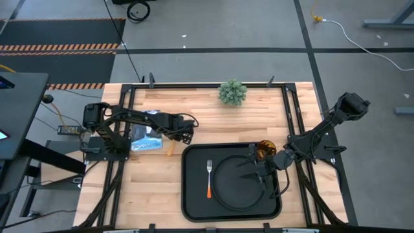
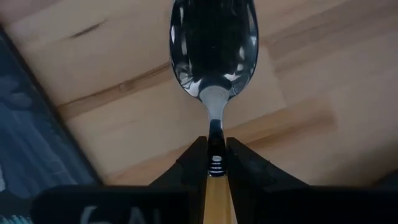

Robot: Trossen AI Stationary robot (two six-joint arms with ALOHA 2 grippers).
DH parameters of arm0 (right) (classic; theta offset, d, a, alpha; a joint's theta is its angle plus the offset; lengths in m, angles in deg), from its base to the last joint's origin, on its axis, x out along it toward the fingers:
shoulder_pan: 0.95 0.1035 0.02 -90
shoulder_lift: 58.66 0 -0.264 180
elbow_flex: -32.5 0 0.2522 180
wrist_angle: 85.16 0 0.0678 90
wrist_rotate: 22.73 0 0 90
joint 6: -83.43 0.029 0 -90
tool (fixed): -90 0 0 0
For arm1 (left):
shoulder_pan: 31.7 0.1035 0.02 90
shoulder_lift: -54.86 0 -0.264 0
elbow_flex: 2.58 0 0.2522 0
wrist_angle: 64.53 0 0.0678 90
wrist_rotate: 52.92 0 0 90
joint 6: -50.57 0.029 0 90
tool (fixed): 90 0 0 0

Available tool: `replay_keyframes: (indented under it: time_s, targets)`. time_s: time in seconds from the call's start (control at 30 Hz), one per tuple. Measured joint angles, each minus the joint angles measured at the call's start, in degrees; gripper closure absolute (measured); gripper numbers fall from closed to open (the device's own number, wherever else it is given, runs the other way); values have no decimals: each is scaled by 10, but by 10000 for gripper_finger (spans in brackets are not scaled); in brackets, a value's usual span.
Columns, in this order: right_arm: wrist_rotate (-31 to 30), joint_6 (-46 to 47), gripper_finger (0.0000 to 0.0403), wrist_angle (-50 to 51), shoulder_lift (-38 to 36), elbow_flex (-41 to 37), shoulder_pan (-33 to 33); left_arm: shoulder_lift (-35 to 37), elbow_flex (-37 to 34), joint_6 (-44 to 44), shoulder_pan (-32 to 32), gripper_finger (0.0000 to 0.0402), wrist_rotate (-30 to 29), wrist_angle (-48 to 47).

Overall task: Pick and place plate/cup/fork/spoon on tray
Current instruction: Put the orange spoon to the left of the orange fork on the black tray

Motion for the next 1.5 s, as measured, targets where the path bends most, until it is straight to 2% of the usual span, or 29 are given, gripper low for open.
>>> replay_keyframes:
  time_s: [0.2,0.43,0.77,0.9,1.2,1.4,1.5]
  targets:
    - [0,0,188,0,0,0,0,0,37,-20,-13,349,22,5]
    - [0,5,188,0,0,0,0,1,82,-99,-64,348,20,14]
    - [0,5,188,0,0,0,0,-13,88,-233,-186,347,-49,95]
    - [2,5,188,0,0,0,0,-26,88,-283,-225,347,-60,124]
    - [4,1,188,-1,0,0,0,-58,91,-317,-278,347,-77,240]
    - [4,2,188,3,0,0,0,-89,191,-290,-293,347,-105,192]
    - [4,4,188,1,0,0,1,-114,260,-271,-297,347,-118,121]
